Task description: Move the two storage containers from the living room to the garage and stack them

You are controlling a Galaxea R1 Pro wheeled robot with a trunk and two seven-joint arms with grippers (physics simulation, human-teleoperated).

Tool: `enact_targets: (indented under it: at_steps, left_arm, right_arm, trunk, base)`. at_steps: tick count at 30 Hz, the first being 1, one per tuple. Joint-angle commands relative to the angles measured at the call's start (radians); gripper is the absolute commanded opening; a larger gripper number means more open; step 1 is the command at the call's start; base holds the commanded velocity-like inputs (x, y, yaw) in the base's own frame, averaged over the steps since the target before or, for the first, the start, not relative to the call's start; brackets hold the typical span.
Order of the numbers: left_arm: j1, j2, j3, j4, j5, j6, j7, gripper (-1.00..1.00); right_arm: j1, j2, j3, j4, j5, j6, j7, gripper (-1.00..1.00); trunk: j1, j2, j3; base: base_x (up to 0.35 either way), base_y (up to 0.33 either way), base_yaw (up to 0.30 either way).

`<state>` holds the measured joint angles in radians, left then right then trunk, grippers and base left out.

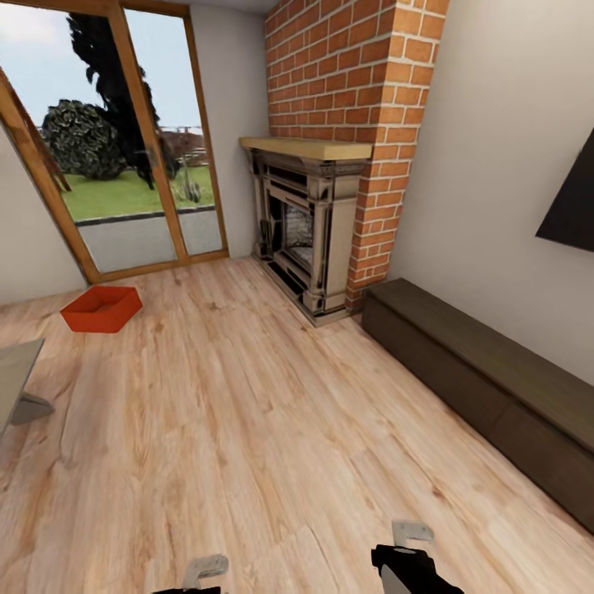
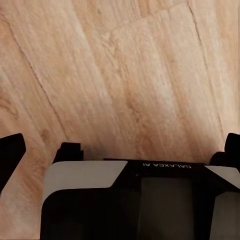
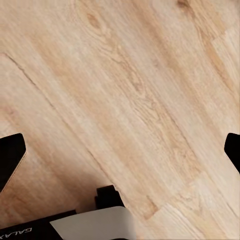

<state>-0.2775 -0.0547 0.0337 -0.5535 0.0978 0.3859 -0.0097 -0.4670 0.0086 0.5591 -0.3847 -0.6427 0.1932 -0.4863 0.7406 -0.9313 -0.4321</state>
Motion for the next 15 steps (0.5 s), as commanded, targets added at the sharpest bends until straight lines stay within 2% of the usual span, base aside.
enact_targets:
  at_steps: [1,15]
  left_arm:
    - [0.000,-0.001,0.003,-0.002,0.010,0.007,-0.001,1.00]
    - [0.000,-0.001,0.003,-0.002,0.010,0.006,-0.001,1.00]
  right_arm:
    - [-0.001,-0.001,0.008,-0.002,-0.005,0.006,-0.008,1.00]
    - [-0.001,-0.001,0.008,-0.002,-0.005,0.006,-0.008,1.00]
  trunk:
    - [0.001,-0.001,-0.001]
    - [0.001,-0.001,-0.001]
  base:
    - [0.329,0.000,0.000]
    - [0.329,0.000,0.000]
